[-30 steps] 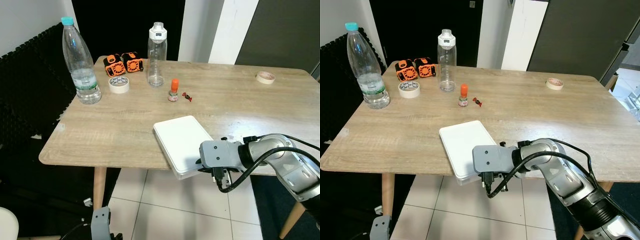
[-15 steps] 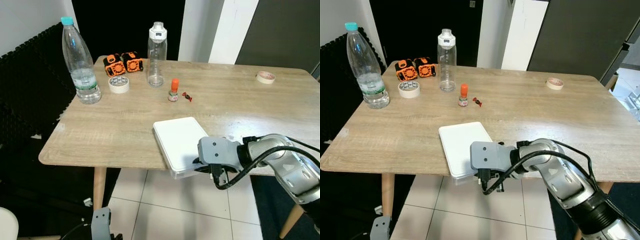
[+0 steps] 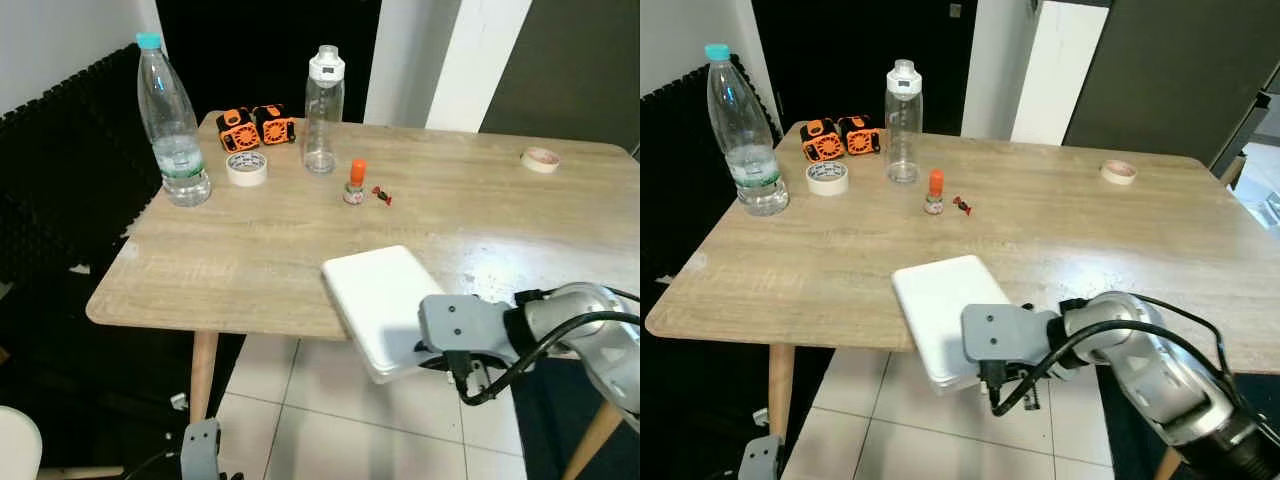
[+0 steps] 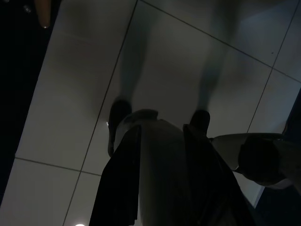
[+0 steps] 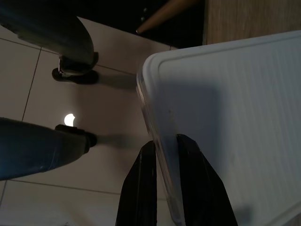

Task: Restocking fridge

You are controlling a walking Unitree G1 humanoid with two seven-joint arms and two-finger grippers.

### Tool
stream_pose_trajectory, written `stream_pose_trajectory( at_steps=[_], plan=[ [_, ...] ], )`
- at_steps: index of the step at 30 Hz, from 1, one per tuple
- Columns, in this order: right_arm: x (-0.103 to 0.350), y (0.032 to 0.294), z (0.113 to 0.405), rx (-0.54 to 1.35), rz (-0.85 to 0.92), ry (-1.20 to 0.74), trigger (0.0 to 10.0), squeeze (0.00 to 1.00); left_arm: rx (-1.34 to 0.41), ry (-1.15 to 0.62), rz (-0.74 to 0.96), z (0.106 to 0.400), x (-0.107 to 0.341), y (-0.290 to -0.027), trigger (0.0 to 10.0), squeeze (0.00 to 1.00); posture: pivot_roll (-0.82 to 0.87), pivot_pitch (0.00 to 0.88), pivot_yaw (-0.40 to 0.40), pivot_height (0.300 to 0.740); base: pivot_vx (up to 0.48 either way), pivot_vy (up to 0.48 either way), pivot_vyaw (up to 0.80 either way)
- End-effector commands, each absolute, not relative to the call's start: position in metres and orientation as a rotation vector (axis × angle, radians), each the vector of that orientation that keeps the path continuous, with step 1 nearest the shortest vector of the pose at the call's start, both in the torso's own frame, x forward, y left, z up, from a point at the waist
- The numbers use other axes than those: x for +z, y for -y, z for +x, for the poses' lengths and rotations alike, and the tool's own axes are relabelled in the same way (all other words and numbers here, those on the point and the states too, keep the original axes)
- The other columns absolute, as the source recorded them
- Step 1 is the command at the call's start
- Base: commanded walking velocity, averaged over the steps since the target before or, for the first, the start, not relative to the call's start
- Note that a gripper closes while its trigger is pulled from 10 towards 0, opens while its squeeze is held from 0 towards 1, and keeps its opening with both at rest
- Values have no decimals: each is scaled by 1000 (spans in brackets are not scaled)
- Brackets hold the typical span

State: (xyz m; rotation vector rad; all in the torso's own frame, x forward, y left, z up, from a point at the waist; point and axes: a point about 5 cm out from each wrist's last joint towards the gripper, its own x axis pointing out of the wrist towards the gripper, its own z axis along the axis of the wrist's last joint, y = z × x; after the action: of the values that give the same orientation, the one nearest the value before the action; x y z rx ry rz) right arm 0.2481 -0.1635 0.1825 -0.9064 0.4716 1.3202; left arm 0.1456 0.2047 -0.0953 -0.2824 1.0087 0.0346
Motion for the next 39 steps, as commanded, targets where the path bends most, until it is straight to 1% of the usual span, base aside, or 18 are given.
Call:
stream_pose_trajectory(
  at_steps=[1,5,13,17,24,32,35,39],
  plan=[
    [175,171,244,1320,-870,-558,10000,0,25,-1028,-272,142,-97,-202,10000,0,-3,0,-59,740,0,0,0],
    [176,179,240,1290,-867,-596,10000,0,24,-1030,-272,142,-97,-201,10000,0,-6,0,-62,740,0,0,0],
    [176,185,239,1256,-868,-624,10000,0,19,-1029,-270,142,-97,-200,10000,0,-15,0,-62,740,0,0,0],
    [173,204,244,1141,-892,-700,10000,0,6,-1018,-270,147,-96,-198,10000,0,-17,0,-62,740,0,0,0],
    [171,215,243,1075,-873,-746,10000,0,0,-1011,-270,149,-95,-198,10000,0,-17,0,-62,740,0,0,0],
    [169,220,240,1052,-865,-775,10000,0,-2,-1010,-272,149,-95,-198,10000,0,-19,0,-56,740,0,0,0],
    [170,229,239,1008,-877,-813,10000,0,-1,-1009,-275,149,-95,-198,10000,0,-15,0,-58,740,0,0,0],
    [170,232,239,990,-876,-822,10000,0,-2,-1009,-275,149,-95,-198,10000,0,-15,0,-58,740,0,0,0]
  ],
)
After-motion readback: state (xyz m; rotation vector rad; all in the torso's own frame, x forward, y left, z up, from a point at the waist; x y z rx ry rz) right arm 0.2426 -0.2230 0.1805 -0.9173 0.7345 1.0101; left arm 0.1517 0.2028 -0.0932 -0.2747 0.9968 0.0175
